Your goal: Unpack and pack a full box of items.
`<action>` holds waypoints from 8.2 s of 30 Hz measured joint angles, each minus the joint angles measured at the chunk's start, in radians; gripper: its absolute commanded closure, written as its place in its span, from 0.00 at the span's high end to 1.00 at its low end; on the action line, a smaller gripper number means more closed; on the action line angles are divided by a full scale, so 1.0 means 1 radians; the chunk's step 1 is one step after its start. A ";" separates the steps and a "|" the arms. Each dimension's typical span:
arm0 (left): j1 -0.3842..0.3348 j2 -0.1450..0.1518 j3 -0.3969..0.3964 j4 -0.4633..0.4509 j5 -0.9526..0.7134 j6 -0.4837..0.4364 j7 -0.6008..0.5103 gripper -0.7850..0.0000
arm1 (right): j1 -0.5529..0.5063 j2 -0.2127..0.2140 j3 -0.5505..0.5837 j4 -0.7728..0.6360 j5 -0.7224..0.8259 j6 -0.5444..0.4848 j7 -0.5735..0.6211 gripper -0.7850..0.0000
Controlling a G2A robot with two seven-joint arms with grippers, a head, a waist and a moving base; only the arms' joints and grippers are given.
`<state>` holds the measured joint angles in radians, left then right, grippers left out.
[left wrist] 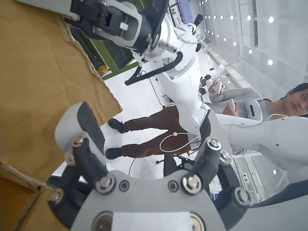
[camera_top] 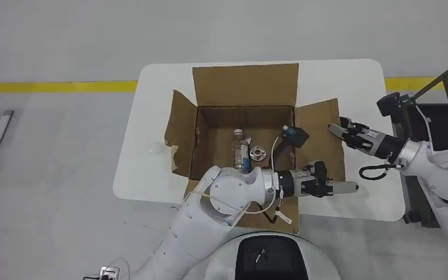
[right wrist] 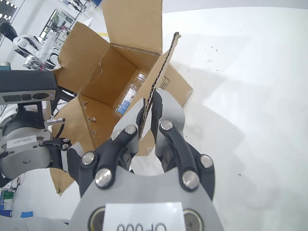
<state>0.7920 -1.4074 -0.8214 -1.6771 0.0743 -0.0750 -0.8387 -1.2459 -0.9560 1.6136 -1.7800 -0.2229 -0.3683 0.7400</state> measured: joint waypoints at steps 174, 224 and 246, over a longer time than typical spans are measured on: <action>-0.172 0.077 -0.727 -0.329 1.052 0.041 -0.637 0.00 | -0.125 0.027 0.142 -0.038 -0.029 -0.147 -0.218 1.00; 0.107 0.122 -0.624 0.010 1.342 -0.116 -0.478 0.00 | -0.159 0.019 0.213 -0.030 -0.148 -0.252 -0.438 0.00; 0.065 0.122 -0.547 0.088 1.321 -0.108 -0.476 1.00 | -0.154 0.020 0.218 -0.022 -0.144 -0.290 -0.422 0.00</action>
<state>0.8573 -1.2857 -1.3689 -1.5887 1.3949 -0.1831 -1.3152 -1.4001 -0.9360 1.8315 -1.8017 -0.3670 -0.6584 0.3184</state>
